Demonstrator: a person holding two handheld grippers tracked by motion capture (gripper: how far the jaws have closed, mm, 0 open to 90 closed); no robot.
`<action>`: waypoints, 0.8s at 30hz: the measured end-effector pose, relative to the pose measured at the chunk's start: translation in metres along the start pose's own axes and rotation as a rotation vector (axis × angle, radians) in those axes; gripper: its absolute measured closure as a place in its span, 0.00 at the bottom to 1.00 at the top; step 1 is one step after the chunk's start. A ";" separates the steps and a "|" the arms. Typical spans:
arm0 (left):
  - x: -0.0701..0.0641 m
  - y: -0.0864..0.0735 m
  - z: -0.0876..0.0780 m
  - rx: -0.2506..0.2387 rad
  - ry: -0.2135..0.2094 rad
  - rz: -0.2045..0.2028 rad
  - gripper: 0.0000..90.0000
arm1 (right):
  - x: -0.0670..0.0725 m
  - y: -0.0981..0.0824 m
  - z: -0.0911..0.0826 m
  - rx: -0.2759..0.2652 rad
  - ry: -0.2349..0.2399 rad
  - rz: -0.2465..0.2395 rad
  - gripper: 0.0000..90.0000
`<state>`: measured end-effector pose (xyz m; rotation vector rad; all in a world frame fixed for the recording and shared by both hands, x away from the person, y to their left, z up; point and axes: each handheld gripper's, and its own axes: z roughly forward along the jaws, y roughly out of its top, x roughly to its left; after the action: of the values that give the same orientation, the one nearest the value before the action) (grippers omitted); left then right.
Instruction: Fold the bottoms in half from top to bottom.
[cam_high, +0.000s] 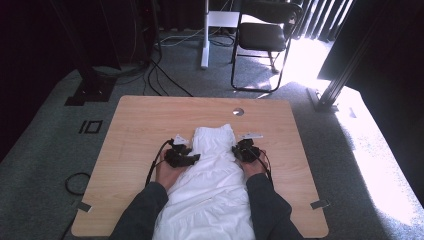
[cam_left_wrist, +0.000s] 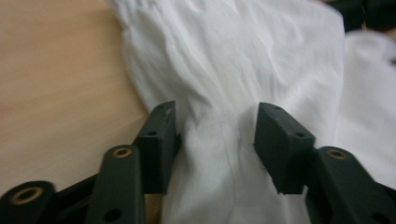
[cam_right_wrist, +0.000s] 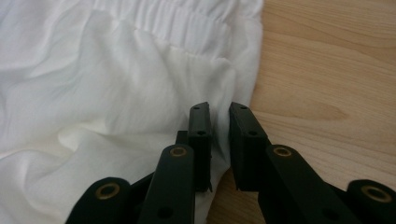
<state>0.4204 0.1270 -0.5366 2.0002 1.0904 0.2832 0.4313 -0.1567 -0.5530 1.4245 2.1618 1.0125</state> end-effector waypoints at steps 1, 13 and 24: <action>0.004 0.006 -0.002 -0.019 0.002 -0.020 0.52 | 0.000 0.000 0.000 0.000 -0.002 0.000 0.89; 0.022 0.033 0.045 0.067 0.045 -0.090 0.44 | -0.001 0.000 0.000 0.004 0.004 0.003 0.89; 0.019 0.032 0.046 0.076 0.041 -0.025 0.61 | -0.014 0.019 -0.012 -0.098 0.044 0.053 0.56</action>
<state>0.4749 0.1071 -0.5453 2.0548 1.1666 0.2741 0.4418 -0.1690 -0.5320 1.4336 2.0836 1.1631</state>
